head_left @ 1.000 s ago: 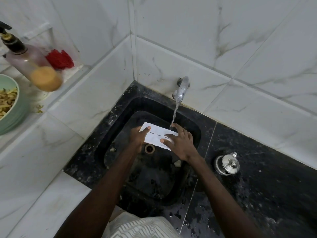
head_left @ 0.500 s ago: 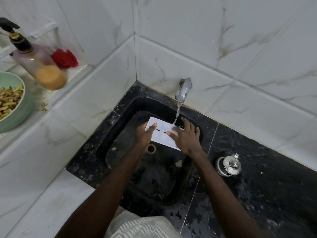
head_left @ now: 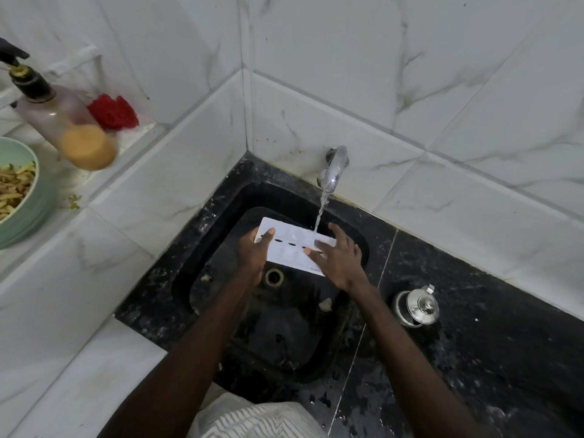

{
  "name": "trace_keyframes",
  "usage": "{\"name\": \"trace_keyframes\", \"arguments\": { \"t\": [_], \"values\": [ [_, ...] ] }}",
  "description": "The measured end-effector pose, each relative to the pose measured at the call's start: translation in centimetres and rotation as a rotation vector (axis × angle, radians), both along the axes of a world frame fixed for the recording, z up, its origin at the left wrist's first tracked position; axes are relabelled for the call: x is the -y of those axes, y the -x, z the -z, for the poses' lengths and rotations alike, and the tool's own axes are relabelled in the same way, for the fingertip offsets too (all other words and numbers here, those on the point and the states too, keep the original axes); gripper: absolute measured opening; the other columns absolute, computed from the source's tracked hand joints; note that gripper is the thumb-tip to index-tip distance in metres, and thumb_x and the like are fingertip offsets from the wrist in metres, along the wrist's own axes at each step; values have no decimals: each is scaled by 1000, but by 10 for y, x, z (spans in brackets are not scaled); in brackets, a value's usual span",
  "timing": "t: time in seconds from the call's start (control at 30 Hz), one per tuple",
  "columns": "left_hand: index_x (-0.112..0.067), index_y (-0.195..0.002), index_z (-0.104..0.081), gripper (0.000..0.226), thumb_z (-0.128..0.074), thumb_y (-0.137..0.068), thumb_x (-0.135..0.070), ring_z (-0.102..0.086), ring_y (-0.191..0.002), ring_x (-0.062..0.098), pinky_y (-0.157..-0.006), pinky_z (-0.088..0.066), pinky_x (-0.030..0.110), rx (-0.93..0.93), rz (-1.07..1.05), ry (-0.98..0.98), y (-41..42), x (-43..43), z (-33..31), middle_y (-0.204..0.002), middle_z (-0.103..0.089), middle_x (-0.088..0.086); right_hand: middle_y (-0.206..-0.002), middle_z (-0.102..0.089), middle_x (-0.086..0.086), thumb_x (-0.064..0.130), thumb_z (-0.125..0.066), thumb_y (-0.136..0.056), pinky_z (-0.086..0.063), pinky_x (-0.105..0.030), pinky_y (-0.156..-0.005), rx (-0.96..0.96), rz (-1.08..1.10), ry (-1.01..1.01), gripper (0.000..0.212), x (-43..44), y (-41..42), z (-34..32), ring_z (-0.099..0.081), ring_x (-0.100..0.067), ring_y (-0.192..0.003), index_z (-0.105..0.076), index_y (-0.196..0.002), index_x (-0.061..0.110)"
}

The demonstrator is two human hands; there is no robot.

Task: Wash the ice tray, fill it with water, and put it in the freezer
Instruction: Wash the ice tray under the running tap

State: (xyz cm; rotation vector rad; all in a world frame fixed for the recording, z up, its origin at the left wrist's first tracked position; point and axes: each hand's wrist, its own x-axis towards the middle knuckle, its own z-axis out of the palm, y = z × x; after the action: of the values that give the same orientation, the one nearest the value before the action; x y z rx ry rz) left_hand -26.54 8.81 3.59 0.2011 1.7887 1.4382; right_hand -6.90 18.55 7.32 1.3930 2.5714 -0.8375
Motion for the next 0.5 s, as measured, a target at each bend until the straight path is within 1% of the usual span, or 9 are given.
{"name": "trace_keyframes", "arguments": {
  "t": [0.07,0.17,0.23,0.3,0.37,0.43,0.5],
  "values": [
    [-6,-122,-72,33,-74,-96,-27,-77,-89,21,-63,-59,20,-29,-41,-2,6,1,1,-104,-78,8,-171,-10,6,78,-34,-96,-6,-66,-124,-37,-34,-9,63,3,-2,-2,-8,-23,-157,-68,-132,40],
    [-5,-120,-73,29,-73,-97,-24,-75,-86,20,-60,-58,18,-39,-60,-14,9,3,1,-103,-78,9,-170,-15,4,72,-35,-99,-6,-65,-124,-47,-18,-86,51,-3,-9,-3,-12,-25,-157,-71,-123,45],
    [-7,-120,-73,29,-71,-98,-26,-76,-90,21,-61,-58,17,-22,-25,-21,2,1,2,-105,-78,9,-171,-11,1,72,-33,-100,-4,-67,-124,-9,12,-106,54,-5,-5,-5,-9,-28,-157,-68,-128,41],
    [-8,-121,-73,31,-72,-97,-28,-76,-91,21,-69,-62,25,17,-20,-33,-1,-2,3,-107,-78,9,-172,-6,1,77,-31,-97,-3,-67,-123,14,12,-66,65,-3,4,-5,-5,-28,-157,-65,-134,35],
    [-11,-122,-73,36,-75,-94,-33,-77,-95,23,-83,-65,40,22,-19,-30,8,-1,7,-108,-79,7,-171,-9,4,78,-34,-96,-6,-65,-124,-41,-19,-9,67,1,8,-5,-7,-26,-157,-68,-131,33],
    [-13,-120,-75,37,-76,-93,-37,-78,-95,25,-86,-64,46,5,-12,-21,19,4,9,-104,-80,5,-168,-18,4,72,-39,-99,-11,-60,-124,-115,-58,-11,54,1,1,-2,-15,-25,-155,-72,-125,38],
    [-10,-117,-75,31,-75,-95,-32,-78,-94,27,-86,-64,46,-4,-35,-31,26,10,10,-100,-80,6,-162,-26,1,64,-43,-101,-24,-60,-121,-205,-34,-69,41,-4,-9,2,-28,-28,-148,-72,-118,40]
  ]
}}
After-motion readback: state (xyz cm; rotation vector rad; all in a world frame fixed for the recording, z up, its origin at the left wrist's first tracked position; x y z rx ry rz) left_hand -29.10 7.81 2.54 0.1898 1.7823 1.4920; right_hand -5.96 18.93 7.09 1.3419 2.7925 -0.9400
